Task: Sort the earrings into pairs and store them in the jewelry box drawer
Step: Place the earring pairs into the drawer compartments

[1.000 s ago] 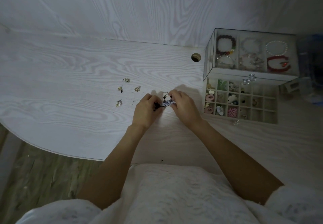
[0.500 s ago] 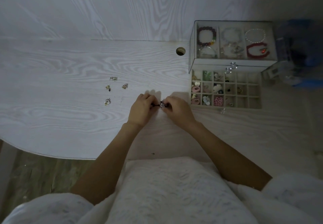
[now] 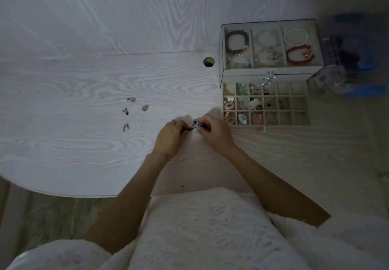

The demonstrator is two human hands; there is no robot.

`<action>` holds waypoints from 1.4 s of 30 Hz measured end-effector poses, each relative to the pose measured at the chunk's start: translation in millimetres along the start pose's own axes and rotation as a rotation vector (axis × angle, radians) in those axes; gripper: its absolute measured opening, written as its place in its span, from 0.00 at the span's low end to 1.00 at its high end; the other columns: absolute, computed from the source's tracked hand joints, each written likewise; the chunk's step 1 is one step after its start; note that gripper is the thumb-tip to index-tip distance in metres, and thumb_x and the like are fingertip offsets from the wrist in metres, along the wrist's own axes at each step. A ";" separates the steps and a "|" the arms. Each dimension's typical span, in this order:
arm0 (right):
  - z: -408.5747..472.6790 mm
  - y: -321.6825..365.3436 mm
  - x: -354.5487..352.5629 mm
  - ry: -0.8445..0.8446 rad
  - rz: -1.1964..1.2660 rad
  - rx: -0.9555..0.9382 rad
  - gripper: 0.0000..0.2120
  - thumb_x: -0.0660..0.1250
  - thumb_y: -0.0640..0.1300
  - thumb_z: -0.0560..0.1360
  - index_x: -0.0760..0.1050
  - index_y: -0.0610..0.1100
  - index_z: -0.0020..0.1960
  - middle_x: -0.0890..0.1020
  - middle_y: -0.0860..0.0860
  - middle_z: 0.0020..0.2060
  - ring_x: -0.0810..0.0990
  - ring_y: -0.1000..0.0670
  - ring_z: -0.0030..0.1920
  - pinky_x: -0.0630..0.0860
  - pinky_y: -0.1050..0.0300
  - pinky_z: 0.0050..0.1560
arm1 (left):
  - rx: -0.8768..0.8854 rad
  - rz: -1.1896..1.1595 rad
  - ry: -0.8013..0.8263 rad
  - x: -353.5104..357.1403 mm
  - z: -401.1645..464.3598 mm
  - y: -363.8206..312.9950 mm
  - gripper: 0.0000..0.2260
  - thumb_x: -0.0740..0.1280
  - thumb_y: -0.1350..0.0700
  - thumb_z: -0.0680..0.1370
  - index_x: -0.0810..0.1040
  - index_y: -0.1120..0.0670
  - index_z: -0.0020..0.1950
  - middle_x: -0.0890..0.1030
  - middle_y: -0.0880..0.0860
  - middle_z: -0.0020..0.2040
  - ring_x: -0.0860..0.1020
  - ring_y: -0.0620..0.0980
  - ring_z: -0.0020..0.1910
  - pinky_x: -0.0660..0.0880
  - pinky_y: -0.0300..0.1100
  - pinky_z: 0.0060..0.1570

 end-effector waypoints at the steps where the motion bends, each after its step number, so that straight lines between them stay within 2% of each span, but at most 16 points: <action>1: -1.4 2.1 -2.3 0.000 0.010 -0.002 0.02 0.68 0.37 0.72 0.76 0.41 0.44 0.75 0.57 0.31 0.74 0.58 0.33 0.68 0.67 0.34 | 0.003 0.021 0.002 -0.6 -1.0 -1.1 0.09 0.63 0.56 0.78 0.77 0.59 0.54 0.78 0.59 0.49 0.76 0.57 0.47 0.70 0.46 0.42; 4: -10.0 8.8 -16.3 -0.014 0.045 0.007 0.02 0.67 0.38 0.73 0.75 0.40 0.45 0.79 0.50 0.36 0.80 0.49 0.36 0.79 0.50 0.39 | 0.041 -0.027 -0.048 -7.7 -3.5 -13.7 0.07 0.64 0.56 0.78 0.76 0.58 0.52 0.78 0.58 0.47 0.77 0.57 0.44 0.74 0.49 0.41; 5: -13.8 10.8 -24.8 -0.035 0.053 0.018 0.03 0.67 0.39 0.73 0.75 0.40 0.45 0.80 0.49 0.37 0.80 0.48 0.38 0.80 0.47 0.41 | 0.059 -0.096 -0.075 -11.7 -3.6 -21.5 0.06 0.65 0.57 0.77 0.76 0.57 0.51 0.78 0.57 0.47 0.78 0.55 0.43 0.76 0.50 0.42; 7: -23.6 11.9 -47.1 -0.089 0.038 0.037 0.05 0.67 0.42 0.74 0.76 0.41 0.49 0.79 0.51 0.40 0.81 0.50 0.40 0.80 0.53 0.43 | 0.096 -0.256 -0.090 -18.1 -1.0 -42.7 0.03 0.67 0.59 0.76 0.77 0.56 0.48 0.77 0.54 0.46 0.80 0.51 0.40 0.78 0.46 0.42; 9: -36.4 8.6 -75.0 -0.181 -0.006 0.041 0.06 0.66 0.42 0.75 0.76 0.42 0.51 0.78 0.53 0.41 0.79 0.52 0.42 0.74 0.69 0.42 | 0.149 -0.379 -0.072 -18.2 6.8 -70.9 0.02 0.69 0.60 0.74 0.79 0.56 0.46 0.76 0.51 0.44 0.81 0.48 0.38 0.77 0.38 0.42; 10: -43.1 6.3 -88.7 -0.235 -0.023 0.046 0.05 0.66 0.42 0.75 0.76 0.42 0.50 0.78 0.53 0.41 0.78 0.53 0.42 0.71 0.73 0.40 | 0.184 -0.407 -0.067 -17.0 11.7 -86.1 0.03 0.70 0.61 0.73 0.80 0.57 0.46 0.77 0.50 0.44 0.80 0.47 0.37 0.76 0.33 0.41; 13: -61.2 -6.7 -126.9 -0.384 -0.027 0.080 0.05 0.66 0.40 0.76 0.75 0.41 0.51 0.78 0.50 0.44 0.77 0.53 0.44 0.73 0.69 0.41 | 0.266 -0.405 -0.021 -3.2 32.4 -132.7 0.06 0.72 0.61 0.71 0.81 0.58 0.47 0.80 0.54 0.43 0.78 0.49 0.39 0.70 0.25 0.39; 17: -67.7 -35.3 -159.3 -0.479 0.003 0.172 0.06 0.66 0.40 0.76 0.75 0.40 0.53 0.77 0.51 0.44 0.77 0.54 0.44 0.71 0.78 0.40 | 0.215 -0.529 0.129 24.0 54.6 -177.2 0.06 0.70 0.61 0.73 0.81 0.58 0.49 0.83 0.54 0.46 0.79 0.46 0.42 0.73 0.26 0.41; 21: -64.8 -60.8 -174.7 -0.512 0.008 0.227 0.07 0.66 0.38 0.75 0.74 0.38 0.53 0.78 0.49 0.45 0.77 0.52 0.45 0.70 0.79 0.41 | 0.202 -0.486 0.152 46.9 71.5 -195.9 0.06 0.68 0.62 0.74 0.81 0.57 0.50 0.83 0.53 0.46 0.78 0.45 0.44 0.72 0.26 0.44; 23: -62.3 -70.6 -177.7 -0.502 -0.007 0.248 0.07 0.65 0.38 0.76 0.74 0.38 0.53 0.80 0.47 0.46 0.77 0.52 0.46 0.71 0.75 0.42 | 0.173 -0.511 0.189 56.1 77.2 -199.5 0.08 0.69 0.62 0.73 0.80 0.59 0.51 0.83 0.56 0.47 0.80 0.49 0.46 0.77 0.36 0.51; 25: -60.3 -77.8 -179.4 -0.490 -0.019 0.269 0.06 0.65 0.38 0.76 0.73 0.37 0.52 0.81 0.44 0.48 0.78 0.50 0.47 0.73 0.66 0.45 | 0.181 -0.503 0.205 63.2 79.9 -201.9 0.11 0.70 0.65 0.72 0.80 0.60 0.54 0.83 0.58 0.48 0.81 0.52 0.49 0.77 0.43 0.55; 29: -58.8 -79.2 -183.1 -0.481 -0.013 0.282 0.05 0.65 0.38 0.76 0.74 0.37 0.51 0.81 0.44 0.47 0.78 0.51 0.46 0.74 0.60 0.46 | 0.221 -0.436 0.169 67.1 79.0 -207.0 0.17 0.68 0.69 0.70 0.78 0.61 0.59 0.83 0.60 0.51 0.80 0.53 0.52 0.74 0.36 0.55; 32: -60.4 -72.9 -188.9 -0.493 -0.003 0.256 0.05 0.65 0.38 0.76 0.73 0.38 0.51 0.80 0.47 0.45 0.77 0.53 0.44 0.73 0.70 0.43 | 0.215 -0.441 0.190 67.1 77.7 -214.9 0.16 0.69 0.67 0.71 0.78 0.62 0.59 0.82 0.60 0.51 0.80 0.54 0.53 0.73 0.34 0.52; 36: -62.3 -59.0 -196.6 -0.518 0.027 0.203 0.05 0.65 0.39 0.76 0.73 0.40 0.51 0.78 0.52 0.42 0.77 0.58 0.42 0.70 0.79 0.41 | 0.257 -0.480 0.170 59.7 75.1 -231.0 0.14 0.68 0.65 0.73 0.78 0.59 0.59 0.81 0.57 0.54 0.76 0.46 0.51 0.66 0.22 0.47; 38: -62.7 -55.6 -197.8 -0.541 0.030 0.185 0.04 0.64 0.39 0.76 0.74 0.40 0.51 0.78 0.53 0.41 0.76 0.62 0.40 0.69 0.79 0.40 | 0.245 -0.470 0.142 59.0 75.4 -232.3 0.12 0.67 0.63 0.75 0.78 0.58 0.58 0.82 0.56 0.54 0.77 0.48 0.53 0.66 0.25 0.47; 42: -62.9 -55.9 -199.3 -0.569 0.063 0.183 0.04 0.65 0.38 0.76 0.74 0.39 0.51 0.78 0.52 0.42 0.76 0.59 0.41 0.69 0.78 0.40 | 0.257 -0.420 0.134 62.1 77.8 -225.4 0.09 0.68 0.59 0.75 0.81 0.56 0.55 0.84 0.55 0.49 0.80 0.51 0.49 0.69 0.28 0.42</action>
Point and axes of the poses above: each hand's wrist, its own z-axis towards the middle knuckle, its own x-axis out of the palm, y = z × x, the point moved 2 cm from there along z, towards the middle knuckle
